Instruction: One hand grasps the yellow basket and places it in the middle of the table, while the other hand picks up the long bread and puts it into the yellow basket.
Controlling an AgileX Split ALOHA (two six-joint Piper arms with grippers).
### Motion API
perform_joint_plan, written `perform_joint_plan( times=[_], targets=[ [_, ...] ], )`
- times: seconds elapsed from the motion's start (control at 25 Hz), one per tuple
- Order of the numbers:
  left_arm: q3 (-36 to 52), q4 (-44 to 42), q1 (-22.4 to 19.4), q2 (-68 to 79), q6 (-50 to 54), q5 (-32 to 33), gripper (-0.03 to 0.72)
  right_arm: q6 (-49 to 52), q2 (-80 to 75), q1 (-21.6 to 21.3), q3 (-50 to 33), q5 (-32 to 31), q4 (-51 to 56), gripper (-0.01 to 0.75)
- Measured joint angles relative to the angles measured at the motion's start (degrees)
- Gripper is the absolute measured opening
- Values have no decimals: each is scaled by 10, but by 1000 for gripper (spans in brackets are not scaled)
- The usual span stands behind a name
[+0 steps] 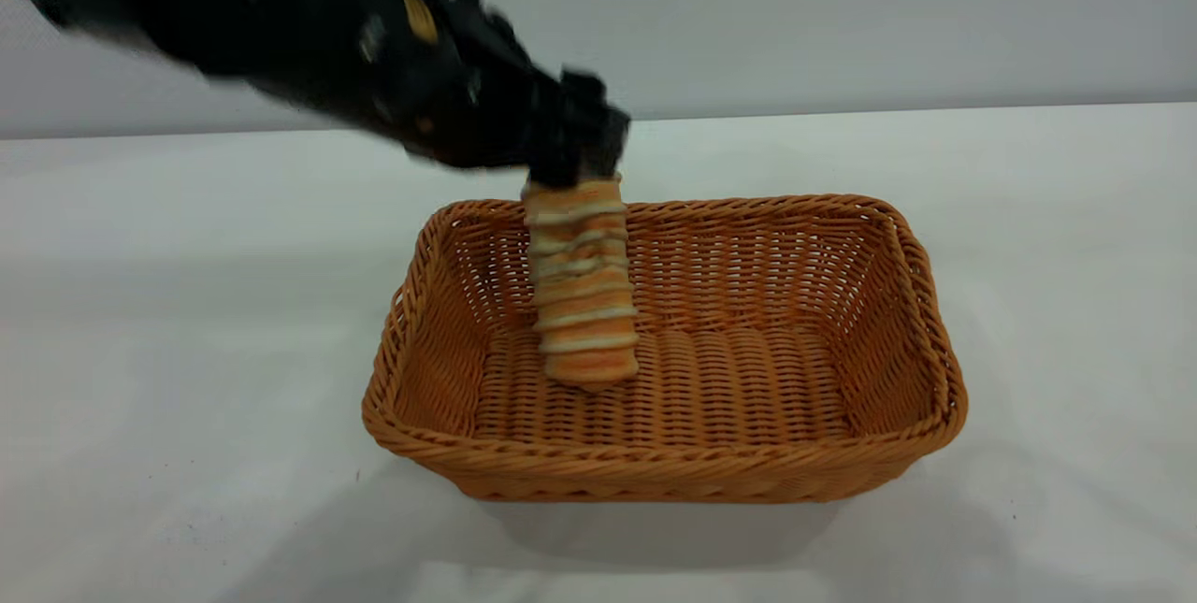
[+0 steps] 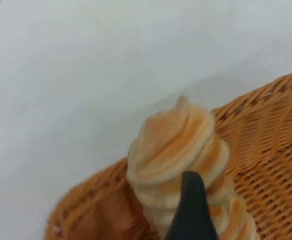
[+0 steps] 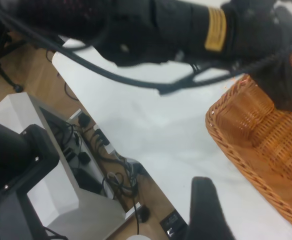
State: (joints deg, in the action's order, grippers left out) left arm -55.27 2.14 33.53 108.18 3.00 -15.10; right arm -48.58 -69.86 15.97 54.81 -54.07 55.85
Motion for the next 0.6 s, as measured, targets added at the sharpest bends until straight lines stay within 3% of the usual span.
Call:
perform_joint_plan(
  times=[0.24,0.6],
  targets=[
    [0,0,-6,-149,-122,159,566,7,21,0,0,-4,-39,534],
    [1,-3,-114,-388,-130,480,549,116,97,0,-2,-6,-193,534]
  ],
)
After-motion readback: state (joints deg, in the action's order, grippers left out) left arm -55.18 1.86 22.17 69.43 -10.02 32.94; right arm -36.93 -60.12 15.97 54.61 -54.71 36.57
